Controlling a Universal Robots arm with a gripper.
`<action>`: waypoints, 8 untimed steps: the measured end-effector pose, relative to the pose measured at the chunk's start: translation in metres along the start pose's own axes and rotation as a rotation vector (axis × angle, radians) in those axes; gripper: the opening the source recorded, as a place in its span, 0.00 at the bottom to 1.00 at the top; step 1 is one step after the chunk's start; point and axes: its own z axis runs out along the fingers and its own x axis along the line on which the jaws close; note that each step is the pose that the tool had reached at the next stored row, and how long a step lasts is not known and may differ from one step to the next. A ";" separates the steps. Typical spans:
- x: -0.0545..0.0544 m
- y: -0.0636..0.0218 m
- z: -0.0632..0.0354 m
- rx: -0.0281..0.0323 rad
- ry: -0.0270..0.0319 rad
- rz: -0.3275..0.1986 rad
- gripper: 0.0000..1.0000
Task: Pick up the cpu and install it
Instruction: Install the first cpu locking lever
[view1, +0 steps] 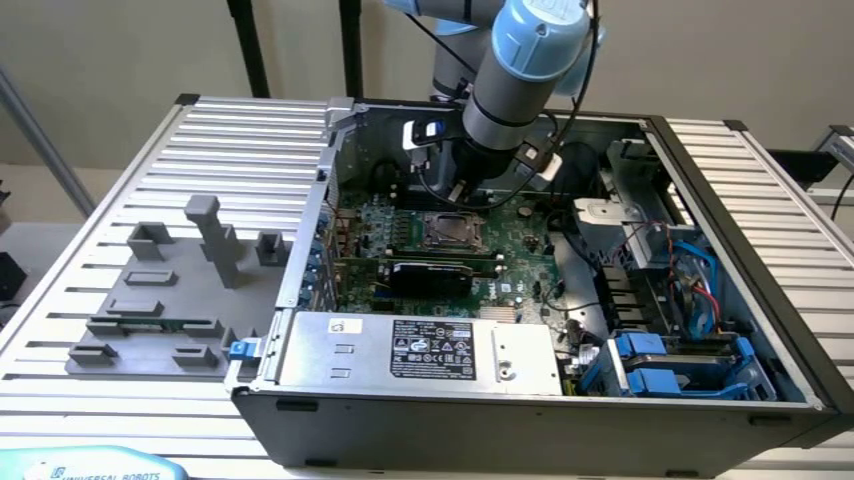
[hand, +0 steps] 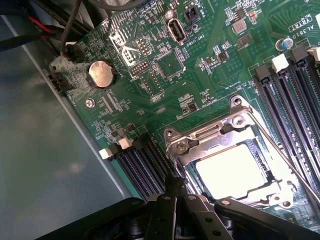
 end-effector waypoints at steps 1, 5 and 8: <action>0.000 0.0000 0.0000 0.0002 -0.0003 -0.001 0.11; 0.000 0.0001 0.0005 0.0005 -0.0004 -0.002 0.11; 0.000 0.0002 0.0015 0.0004 -0.0006 -0.002 0.11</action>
